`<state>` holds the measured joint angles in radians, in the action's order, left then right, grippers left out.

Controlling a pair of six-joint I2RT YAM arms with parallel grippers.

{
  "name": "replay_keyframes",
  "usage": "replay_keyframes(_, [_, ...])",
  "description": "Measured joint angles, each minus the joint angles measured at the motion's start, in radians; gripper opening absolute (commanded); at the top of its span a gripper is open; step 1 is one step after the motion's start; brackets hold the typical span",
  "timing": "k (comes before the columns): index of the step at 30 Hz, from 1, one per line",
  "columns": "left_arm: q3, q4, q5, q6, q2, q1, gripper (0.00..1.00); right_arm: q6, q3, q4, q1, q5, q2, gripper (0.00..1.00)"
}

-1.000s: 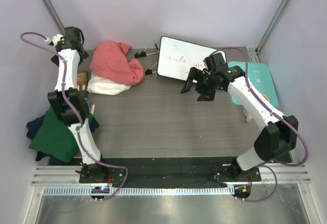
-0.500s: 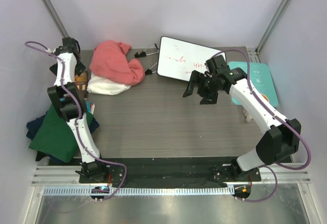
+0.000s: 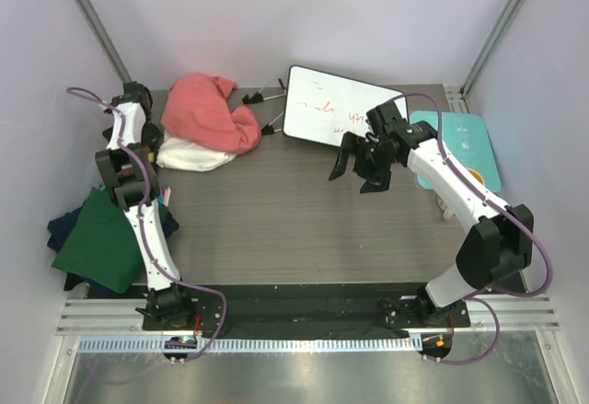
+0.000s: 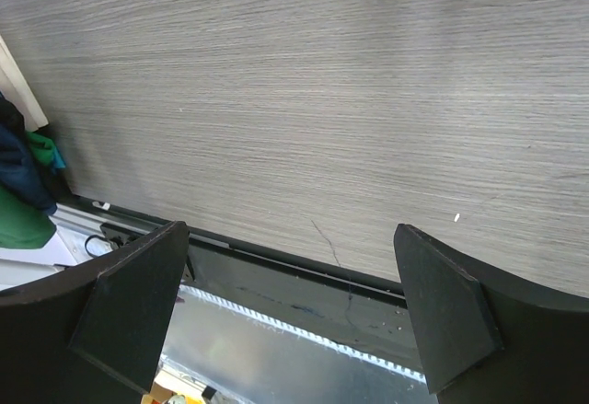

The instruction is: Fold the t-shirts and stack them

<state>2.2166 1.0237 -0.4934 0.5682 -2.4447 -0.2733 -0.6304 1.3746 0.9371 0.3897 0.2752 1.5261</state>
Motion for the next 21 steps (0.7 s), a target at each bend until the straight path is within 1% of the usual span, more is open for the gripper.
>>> replay_keyframes(7, [-0.094,-0.106,0.002,-0.106,0.045,0.014,1.0,-0.007,0.001,0.006,0.0,0.0,0.019,1.0])
replay_keyframes(12, [-0.112,-0.138,-0.026,-0.159,0.05,0.033,1.0,-0.023,0.0,0.0,0.0,0.001,0.019,1.0])
replay_keyframes(18, [-0.115,-0.161,-0.056,-0.206,0.048,0.091,1.0,-0.033,-0.013,-0.013,0.0,0.003,0.019,1.0])
replay_keyframes(21, [-0.12,-0.168,-0.107,-0.227,0.046,0.135,1.0,-0.038,-0.021,-0.018,0.0,0.003,0.019,1.0])
